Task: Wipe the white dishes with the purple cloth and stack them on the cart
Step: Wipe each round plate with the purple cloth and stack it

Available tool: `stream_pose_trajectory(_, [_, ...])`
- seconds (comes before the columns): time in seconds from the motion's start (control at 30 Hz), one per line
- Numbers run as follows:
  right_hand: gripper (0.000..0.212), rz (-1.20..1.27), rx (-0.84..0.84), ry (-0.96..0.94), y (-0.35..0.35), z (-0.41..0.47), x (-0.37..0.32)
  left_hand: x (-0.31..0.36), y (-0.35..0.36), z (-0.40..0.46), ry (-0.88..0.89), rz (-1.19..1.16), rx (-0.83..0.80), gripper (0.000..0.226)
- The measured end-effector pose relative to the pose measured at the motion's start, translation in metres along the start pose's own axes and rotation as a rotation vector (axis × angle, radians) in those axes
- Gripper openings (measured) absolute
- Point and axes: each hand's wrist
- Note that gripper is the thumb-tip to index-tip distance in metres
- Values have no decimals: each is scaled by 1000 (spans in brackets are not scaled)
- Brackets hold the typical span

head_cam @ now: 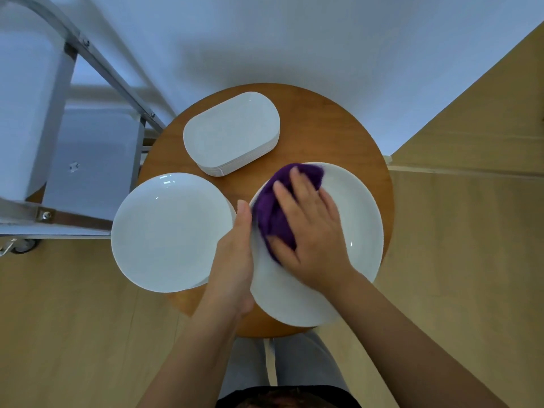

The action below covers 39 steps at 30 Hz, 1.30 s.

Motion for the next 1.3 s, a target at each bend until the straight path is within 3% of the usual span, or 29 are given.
stream_pose_trajectory(0.1, [56,-115,53,139,-7,4,19,-3,-2,0,54,-101,77,37])
stream_pose_trajectory(0.23, [52,-230,52,224,-10,-9,22,-10,-2,-3,41,-317,104,58])
stream_pose_trajectory(0.37, [58,-270,-25,381,-8,-31,11,-11,-1,-5,84,-259,181,56])
stream_pose_trajectory(0.5, [58,-185,-64,535,-6,-46,-17,-10,2,-3,54,-262,216,58])
stream_pose_trajectory(0.63, [58,147,-77,704,0,-36,-50,-11,8,-2,61,-317,161,59])
stream_pose_trajectory(0.8, [49,445,-73,564,-4,-29,-59,-11,7,3,21,-445,132,55])
stream_pose_trajectory(0.97, [41,591,-240,270,-20,-30,-44,-10,1,5,-68,-529,113,59])
stream_pose_trajectory(1.17, [40,209,-260,-47,-30,-52,-32,-5,-2,5,-65,-498,107,55])
stream_pose_trajectory(1.23, [38,85,-252,-80,-33,-66,-28,-1,-7,6,7,-499,123,55])
stream_pose_trajectory(1.3, [34,-31,-332,-114,-35,-82,-26,5,-13,8,99,-512,202,40])
Point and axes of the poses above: each hand's wrist, its own z-axis towards the middle knuckle, its own y-axis out of the palm, x = y × z, and after that the axes turned 15 degrees about -y, right-handed
